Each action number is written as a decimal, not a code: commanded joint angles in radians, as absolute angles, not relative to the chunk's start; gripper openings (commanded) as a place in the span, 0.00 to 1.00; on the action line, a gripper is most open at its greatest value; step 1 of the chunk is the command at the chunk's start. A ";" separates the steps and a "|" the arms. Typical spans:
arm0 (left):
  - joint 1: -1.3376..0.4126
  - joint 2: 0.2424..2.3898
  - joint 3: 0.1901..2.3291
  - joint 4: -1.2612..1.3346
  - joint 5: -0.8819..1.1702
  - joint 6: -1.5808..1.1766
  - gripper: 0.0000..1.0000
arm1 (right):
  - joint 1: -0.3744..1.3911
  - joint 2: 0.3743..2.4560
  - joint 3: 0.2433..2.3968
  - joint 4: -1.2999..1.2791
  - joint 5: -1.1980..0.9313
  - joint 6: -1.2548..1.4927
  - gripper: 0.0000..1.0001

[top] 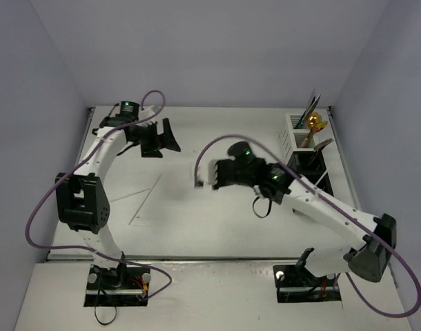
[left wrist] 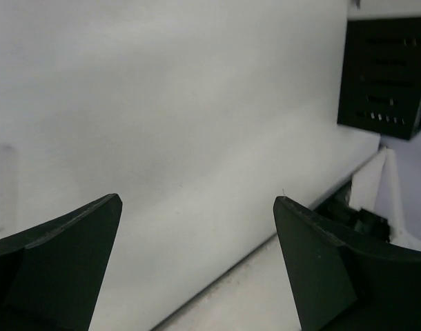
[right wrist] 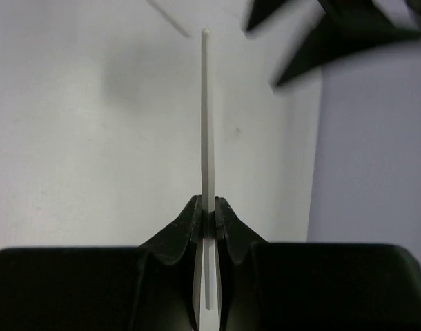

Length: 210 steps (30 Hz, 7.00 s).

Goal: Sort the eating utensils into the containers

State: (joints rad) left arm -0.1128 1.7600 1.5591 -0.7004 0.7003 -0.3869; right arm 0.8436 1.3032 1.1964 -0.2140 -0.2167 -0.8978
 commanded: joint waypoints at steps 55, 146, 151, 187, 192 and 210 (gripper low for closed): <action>-0.239 1.642 1.176 -0.778 0.147 0.034 0.63 | -0.261 0.963 0.816 0.115 -0.034 0.230 0.55; -0.017 1.560 1.597 -0.779 0.678 -0.084 0.93 | 0.634 0.961 1.119 -0.022 0.116 -0.264 0.00; -0.018 1.534 1.504 -0.764 0.619 0.139 0.93 | 0.296 0.862 1.101 -0.041 0.158 -0.006 0.00; -0.040 1.706 1.342 -0.920 0.349 0.681 0.72 | -0.326 0.949 0.813 0.075 0.010 0.260 0.28; -0.046 1.779 1.322 -0.925 0.279 0.756 0.63 | -0.341 0.942 0.855 0.072 -0.079 0.217 0.51; -0.074 1.975 1.321 -0.923 0.211 0.798 0.07 | -0.322 0.941 1.121 0.072 -0.460 0.128 0.88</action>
